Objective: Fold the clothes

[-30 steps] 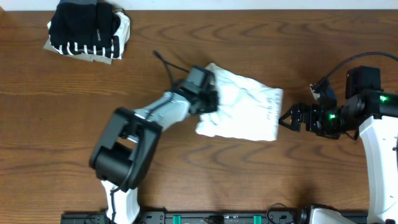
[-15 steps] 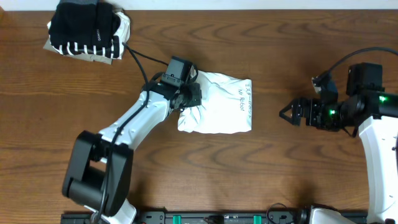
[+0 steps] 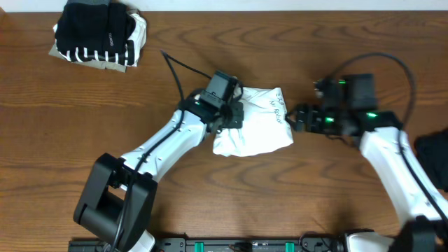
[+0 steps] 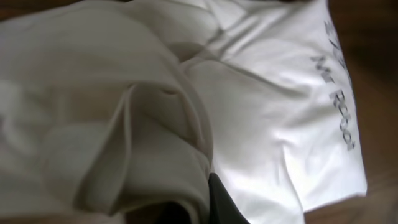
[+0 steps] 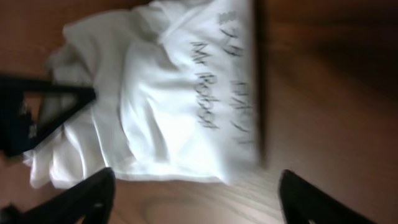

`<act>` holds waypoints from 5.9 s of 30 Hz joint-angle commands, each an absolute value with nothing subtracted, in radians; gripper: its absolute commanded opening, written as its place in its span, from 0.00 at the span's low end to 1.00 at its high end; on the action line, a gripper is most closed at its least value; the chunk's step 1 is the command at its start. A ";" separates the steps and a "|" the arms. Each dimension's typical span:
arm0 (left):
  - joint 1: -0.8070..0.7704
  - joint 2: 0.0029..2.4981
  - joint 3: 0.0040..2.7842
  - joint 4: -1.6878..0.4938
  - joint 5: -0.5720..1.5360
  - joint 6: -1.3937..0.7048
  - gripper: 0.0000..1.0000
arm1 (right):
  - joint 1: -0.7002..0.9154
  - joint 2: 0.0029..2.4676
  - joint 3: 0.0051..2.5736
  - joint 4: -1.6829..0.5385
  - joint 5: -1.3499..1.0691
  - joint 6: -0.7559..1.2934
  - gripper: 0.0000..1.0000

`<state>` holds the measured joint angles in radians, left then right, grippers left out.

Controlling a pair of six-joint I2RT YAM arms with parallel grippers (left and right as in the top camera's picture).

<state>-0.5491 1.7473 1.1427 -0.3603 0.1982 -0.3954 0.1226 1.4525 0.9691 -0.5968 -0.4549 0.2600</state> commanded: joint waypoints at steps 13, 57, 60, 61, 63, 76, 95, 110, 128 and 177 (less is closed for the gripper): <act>-0.597 1.731 1.142 -0.400 0.190 -0.386 0.06 | 0.252 1.785 0.960 -0.335 -0.413 0.486 0.27; -0.685 1.814 1.163 -0.172 0.190 -0.470 0.13 | 0.302 1.882 0.995 -0.391 -0.487 0.499 0.29; -0.685 1.829 1.163 -0.146 0.189 -0.474 0.13 | 0.293 1.845 1.011 -0.435 -0.440 0.499 0.30; -0.685 1.833 1.163 -0.138 0.189 -0.478 0.13 | 0.290 1.830 1.018 -0.453 -0.412 0.495 0.30; -0.685 1.845 1.163 -0.123 0.189 -0.496 0.15 | 0.279 1.799 1.034 -0.490 -0.371 0.482 0.31; -0.685 1.876 1.163 -0.095 0.189 -0.503 0.23 | 0.179 1.622 1.116 -0.668 -0.252 0.422 0.40; -0.714 1.876 1.163 -0.081 0.190 -0.540 0.64 | 0.138 1.798 1.114 -0.582 -0.191 0.384 0.34; -0.733 1.876 1.164 -0.125 0.189 -0.536 0.61 | 0.145 1.802 1.114 -0.573 -0.142 0.407 0.32; -0.733 1.789 1.179 -0.223 0.107 -0.529 0.65 | 0.180 1.901 1.113 -0.534 -0.188 0.403 0.24; -0.813 1.710 1.205 -0.150 0.025 -0.494 0.72 | 0.197 1.900 1.113 -0.527 -0.222 0.440 0.26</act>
